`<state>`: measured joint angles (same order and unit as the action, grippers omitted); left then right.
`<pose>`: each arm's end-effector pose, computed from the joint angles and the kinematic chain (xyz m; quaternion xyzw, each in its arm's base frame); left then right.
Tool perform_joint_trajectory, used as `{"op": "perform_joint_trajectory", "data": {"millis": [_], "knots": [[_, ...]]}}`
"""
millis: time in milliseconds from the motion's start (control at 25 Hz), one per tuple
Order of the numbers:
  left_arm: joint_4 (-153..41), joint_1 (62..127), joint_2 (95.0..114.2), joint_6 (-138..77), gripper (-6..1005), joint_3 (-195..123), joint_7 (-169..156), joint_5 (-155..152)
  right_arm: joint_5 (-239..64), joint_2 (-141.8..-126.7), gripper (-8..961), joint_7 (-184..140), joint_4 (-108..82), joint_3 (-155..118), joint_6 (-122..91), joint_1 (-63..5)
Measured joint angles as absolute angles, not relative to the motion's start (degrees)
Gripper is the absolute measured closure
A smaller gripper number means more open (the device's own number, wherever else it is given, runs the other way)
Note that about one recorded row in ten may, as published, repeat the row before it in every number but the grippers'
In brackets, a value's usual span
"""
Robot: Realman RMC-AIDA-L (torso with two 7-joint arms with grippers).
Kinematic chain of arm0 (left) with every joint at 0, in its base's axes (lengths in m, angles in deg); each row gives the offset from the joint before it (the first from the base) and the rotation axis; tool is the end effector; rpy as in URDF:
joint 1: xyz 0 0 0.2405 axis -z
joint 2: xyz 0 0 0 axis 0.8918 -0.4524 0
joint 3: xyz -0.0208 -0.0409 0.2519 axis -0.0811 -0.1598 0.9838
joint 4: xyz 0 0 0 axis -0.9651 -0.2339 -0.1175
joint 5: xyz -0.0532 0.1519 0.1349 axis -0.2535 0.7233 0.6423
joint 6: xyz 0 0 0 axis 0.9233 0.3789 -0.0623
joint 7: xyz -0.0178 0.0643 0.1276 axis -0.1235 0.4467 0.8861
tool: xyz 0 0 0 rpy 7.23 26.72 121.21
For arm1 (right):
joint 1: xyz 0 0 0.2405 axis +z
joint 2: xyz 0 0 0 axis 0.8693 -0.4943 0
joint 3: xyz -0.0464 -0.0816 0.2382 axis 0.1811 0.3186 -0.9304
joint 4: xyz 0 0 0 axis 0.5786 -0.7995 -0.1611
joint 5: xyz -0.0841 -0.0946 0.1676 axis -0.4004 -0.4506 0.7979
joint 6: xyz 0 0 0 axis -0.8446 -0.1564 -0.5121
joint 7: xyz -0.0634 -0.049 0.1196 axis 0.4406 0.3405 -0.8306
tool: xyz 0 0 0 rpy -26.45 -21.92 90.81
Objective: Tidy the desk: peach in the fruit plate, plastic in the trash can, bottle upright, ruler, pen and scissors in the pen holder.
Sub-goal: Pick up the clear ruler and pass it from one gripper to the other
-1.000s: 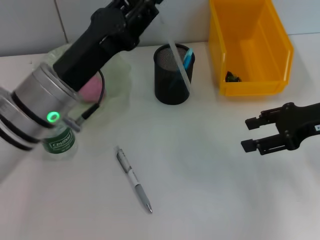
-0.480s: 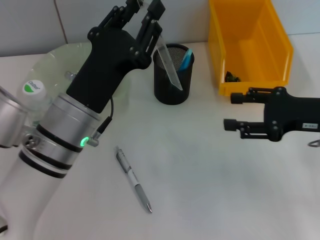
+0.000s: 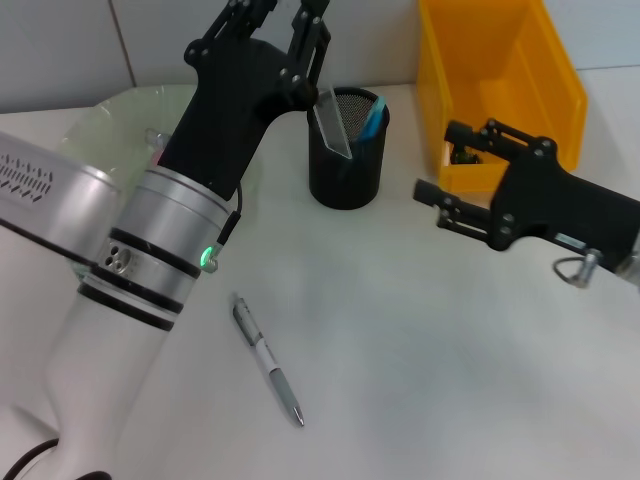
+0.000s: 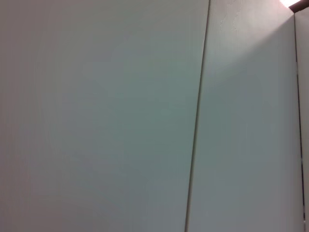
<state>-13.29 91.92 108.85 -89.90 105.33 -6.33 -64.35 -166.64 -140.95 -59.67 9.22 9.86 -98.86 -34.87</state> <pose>-0.1269 0.3231 -0.0768 -0.7226 -0.1478 -0.5313 0.4168 0.2703 0.3116 0.0070 -0.8798 0.0262 0.3615 0.3074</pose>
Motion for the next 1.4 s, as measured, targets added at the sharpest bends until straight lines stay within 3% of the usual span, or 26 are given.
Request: {"op": "perform_joint_trajectory", "data": {"millis": [480, 1400], "knots": [[-10.21, 92.69, 108.86, -89.02, 608, 106.74, 3.14, -69.72, -149.74, -141.23, 238, -31.50, -15.60, 8.86, -97.35, -25.50], [-10.83, 94.27, 108.86, -88.81, 609, 107.02, 4.99, -71.06, -149.55, -141.38, 237, -29.17, -24.16, 3.05, -96.24, -16.96]]}}
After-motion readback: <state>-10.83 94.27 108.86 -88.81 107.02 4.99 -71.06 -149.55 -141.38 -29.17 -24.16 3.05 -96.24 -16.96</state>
